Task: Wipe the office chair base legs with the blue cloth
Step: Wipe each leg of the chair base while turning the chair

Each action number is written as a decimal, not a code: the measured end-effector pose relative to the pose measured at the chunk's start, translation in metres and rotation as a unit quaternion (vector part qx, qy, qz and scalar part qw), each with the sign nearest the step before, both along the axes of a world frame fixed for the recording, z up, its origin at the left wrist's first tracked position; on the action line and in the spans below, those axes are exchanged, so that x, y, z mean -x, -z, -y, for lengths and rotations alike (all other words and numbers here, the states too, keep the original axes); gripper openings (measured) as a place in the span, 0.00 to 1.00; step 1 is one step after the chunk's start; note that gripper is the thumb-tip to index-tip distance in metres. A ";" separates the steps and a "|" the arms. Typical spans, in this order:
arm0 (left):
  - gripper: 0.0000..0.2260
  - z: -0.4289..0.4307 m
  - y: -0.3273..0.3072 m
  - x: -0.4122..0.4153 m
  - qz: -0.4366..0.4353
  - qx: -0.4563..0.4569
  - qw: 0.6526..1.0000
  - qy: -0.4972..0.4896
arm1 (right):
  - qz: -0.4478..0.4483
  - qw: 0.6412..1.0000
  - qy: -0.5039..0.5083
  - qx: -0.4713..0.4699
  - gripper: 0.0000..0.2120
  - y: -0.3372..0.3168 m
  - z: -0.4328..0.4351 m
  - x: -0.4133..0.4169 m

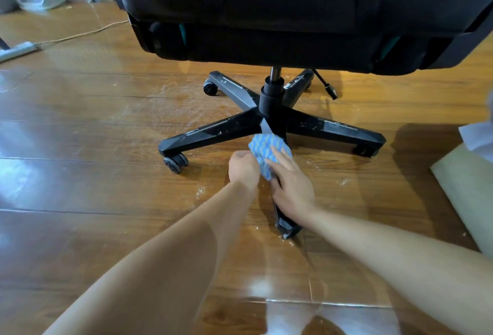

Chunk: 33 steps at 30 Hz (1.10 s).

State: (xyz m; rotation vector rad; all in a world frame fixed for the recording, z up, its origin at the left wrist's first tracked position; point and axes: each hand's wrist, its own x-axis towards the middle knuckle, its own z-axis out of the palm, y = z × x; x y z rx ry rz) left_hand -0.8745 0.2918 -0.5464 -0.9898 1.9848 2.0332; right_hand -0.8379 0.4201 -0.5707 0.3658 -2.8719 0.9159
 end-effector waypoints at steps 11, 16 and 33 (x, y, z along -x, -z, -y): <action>0.14 -0.006 -0.009 0.004 0.013 -0.081 0.996 0.046 | 0.141 0.963 0.130 0.190 0.29 -0.002 0.031 0.010; 0.14 -0.003 -0.011 -0.009 0.012 -0.160 0.987 0.018 | 0.213 0.937 0.165 0.221 0.33 -0.028 0.017 0.057; 0.27 -0.008 -0.001 -0.011 -0.005 -0.129 0.990 0.051 | 0.236 0.881 0.277 0.304 0.21 -0.016 0.018 0.005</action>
